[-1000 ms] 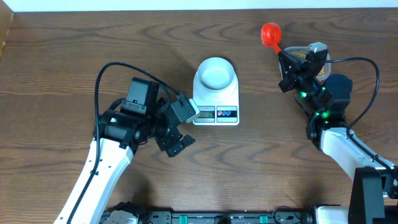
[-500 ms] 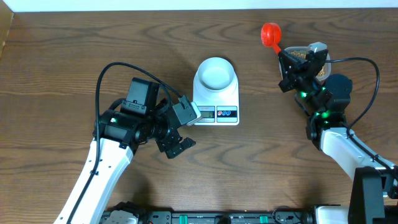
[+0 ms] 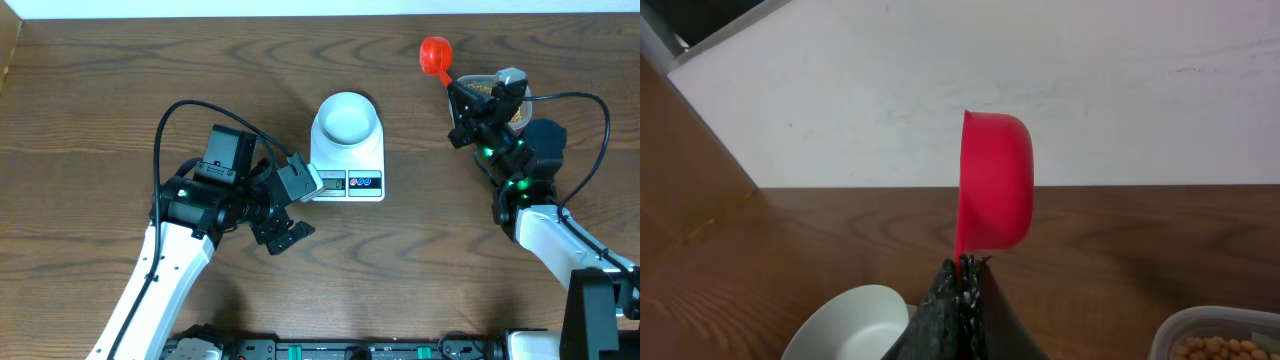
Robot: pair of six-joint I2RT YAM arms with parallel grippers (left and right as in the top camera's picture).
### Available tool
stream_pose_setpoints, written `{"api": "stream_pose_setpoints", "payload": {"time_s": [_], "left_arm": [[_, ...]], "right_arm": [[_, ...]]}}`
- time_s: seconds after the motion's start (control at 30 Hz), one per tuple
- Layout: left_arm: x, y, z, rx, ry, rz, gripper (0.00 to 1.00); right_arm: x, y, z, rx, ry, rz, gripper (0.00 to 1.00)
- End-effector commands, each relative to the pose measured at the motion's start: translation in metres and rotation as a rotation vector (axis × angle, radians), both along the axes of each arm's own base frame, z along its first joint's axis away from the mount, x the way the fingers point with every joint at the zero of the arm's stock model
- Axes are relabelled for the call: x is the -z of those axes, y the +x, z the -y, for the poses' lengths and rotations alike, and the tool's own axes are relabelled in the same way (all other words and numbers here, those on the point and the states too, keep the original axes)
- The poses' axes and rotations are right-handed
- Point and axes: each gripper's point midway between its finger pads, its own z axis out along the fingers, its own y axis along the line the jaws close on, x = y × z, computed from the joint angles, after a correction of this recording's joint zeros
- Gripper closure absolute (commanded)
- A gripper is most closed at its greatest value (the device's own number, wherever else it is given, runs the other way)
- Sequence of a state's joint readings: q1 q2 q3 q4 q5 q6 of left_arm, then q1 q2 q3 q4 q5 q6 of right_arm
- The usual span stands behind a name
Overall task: Scoop item into bowl and weigh 50g on scale
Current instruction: 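Withdraw the left gripper away from the scale toward the left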
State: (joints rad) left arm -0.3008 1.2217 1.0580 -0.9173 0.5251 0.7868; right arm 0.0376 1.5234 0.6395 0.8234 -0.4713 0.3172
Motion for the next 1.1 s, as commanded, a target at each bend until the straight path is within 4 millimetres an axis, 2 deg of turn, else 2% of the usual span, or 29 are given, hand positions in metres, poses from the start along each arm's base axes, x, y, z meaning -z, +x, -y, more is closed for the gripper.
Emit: {"api": "stream_pose_setpoints", "payload": {"time_s": [0.0,0.17,0.47,0.73,0.97,1.07], "left_arm": [[-0.003,0.001,0.000,0.015,-0.002,0.014,0.05],[-0.005,0.002,-0.001,0.012,-0.016,0.011,0.05],[-0.022,0.010,-0.010,-0.051,-0.171,-0.019,0.05],[-0.018,0.004,-0.020,-0.034,-0.113,-0.026,0.05],[-0.036,0.007,-0.039,-0.061,-0.104,-0.003,0.05],[-0.036,0.004,-0.040,-0.030,-0.120,-0.004,0.05]], "right_arm": [[-0.007,0.004,0.000,0.005,-0.016,0.028,0.99],[-0.007,0.004,0.000,0.005,-0.017,0.028,0.99],[-0.008,0.004,0.000,0.004,-0.016,0.028,0.99],[-0.008,0.004,0.000,0.004,-0.016,0.029,0.99],[-0.008,0.004,0.000,0.004,-0.016,0.030,0.99],[-0.008,0.004,0.000,0.004,-0.016,0.030,0.99]]}}
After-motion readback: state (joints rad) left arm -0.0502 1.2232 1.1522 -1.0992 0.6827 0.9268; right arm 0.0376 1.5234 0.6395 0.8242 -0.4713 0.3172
